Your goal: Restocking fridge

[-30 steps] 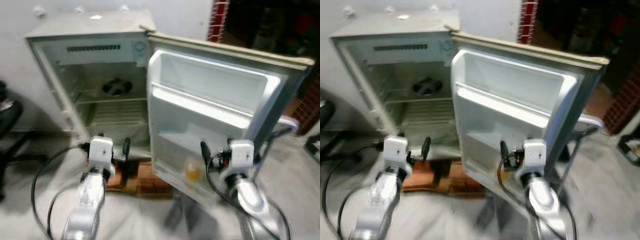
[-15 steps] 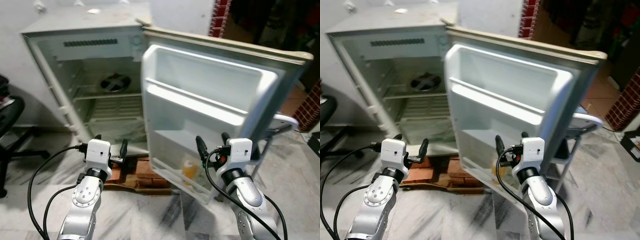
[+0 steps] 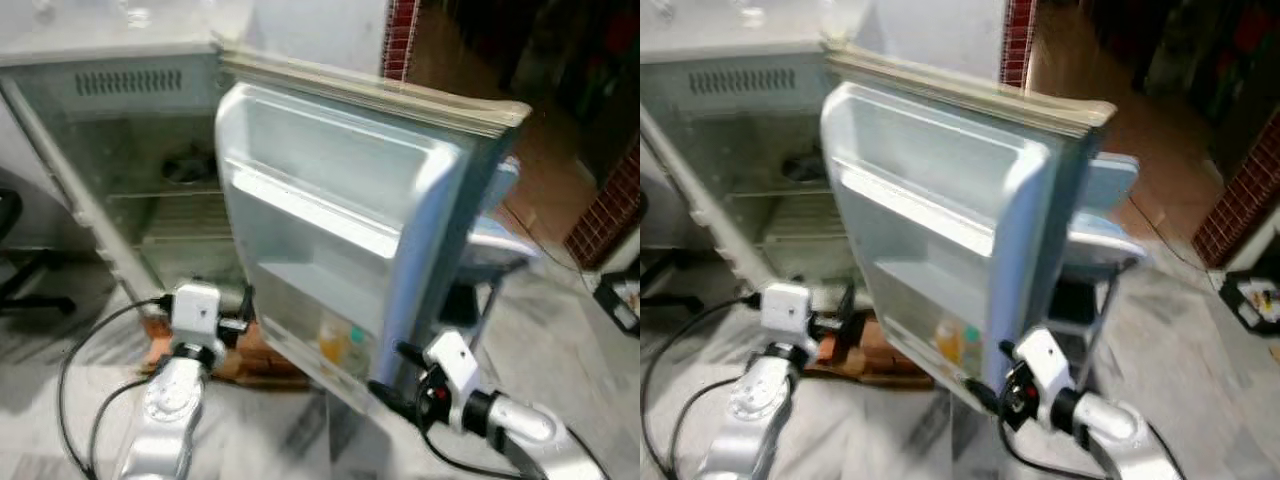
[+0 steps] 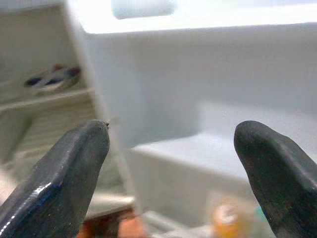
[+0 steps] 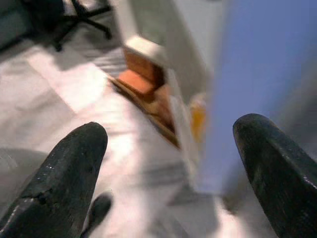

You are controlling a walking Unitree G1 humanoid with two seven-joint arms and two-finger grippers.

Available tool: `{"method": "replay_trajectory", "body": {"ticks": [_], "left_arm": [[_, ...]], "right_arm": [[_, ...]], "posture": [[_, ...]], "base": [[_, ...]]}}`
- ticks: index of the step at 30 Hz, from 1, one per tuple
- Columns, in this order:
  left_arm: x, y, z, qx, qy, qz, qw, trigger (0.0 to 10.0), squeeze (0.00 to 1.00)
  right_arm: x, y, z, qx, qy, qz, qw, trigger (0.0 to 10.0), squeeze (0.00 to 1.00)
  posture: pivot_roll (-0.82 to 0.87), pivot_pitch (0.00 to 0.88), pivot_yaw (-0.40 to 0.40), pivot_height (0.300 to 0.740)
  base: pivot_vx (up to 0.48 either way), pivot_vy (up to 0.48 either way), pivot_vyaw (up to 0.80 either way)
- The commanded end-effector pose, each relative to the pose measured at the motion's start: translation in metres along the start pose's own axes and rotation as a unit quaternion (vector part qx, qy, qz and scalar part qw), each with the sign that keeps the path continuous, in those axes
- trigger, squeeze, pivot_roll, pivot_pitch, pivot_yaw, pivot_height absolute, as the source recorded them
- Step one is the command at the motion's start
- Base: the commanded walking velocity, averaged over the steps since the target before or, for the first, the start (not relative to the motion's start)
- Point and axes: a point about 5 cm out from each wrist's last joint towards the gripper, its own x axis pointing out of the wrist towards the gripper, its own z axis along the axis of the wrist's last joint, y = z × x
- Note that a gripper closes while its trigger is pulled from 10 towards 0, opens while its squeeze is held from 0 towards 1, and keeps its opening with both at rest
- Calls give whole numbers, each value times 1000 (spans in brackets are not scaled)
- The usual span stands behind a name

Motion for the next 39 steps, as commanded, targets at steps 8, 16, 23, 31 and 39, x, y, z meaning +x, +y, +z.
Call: {"method": "replay_trajectory", "body": {"ticks": [8, 16, 23, 31, 39], "left_arm": [[-7, 13, -1, 3, 3, 19, 1000, 10000, 0], [-23, 12, -18, 8, 40, 5, 999, 10000, 0], [-32, -4, -26, -38, 79, -74, 993, 10000, 0], [-31, -10, -33, -42, 106, -101, 988, 10000, 0], [-29, -11, -34, -36, 113, -113, 986, 10000, 0]], "right_arm": [[14, -33, 37, -9, -103, -180, 978, 10000, 0], [23, -42, 60, -16, -170, -287, 943, 10000, 0], [13, -68, 70, 25, -203, -386, 900, 10000, 0], [20, -82, 89, 88, -246, -386, 885, 10000, 0], [28, -5, 132, 160, -366, 19, 917, 10000, 0]], "posture": [[-37, 0, 51, 740], [-17, 0, 45, 740], [-8, 0, 39, 740], [-3, 0, 33, 740], [-11, 0, 32, 740]], "base": [[0, -55, 0], [0, 0, 800], [0, 0, 731], [0, 0, 158], [0, 0, 0]]}}
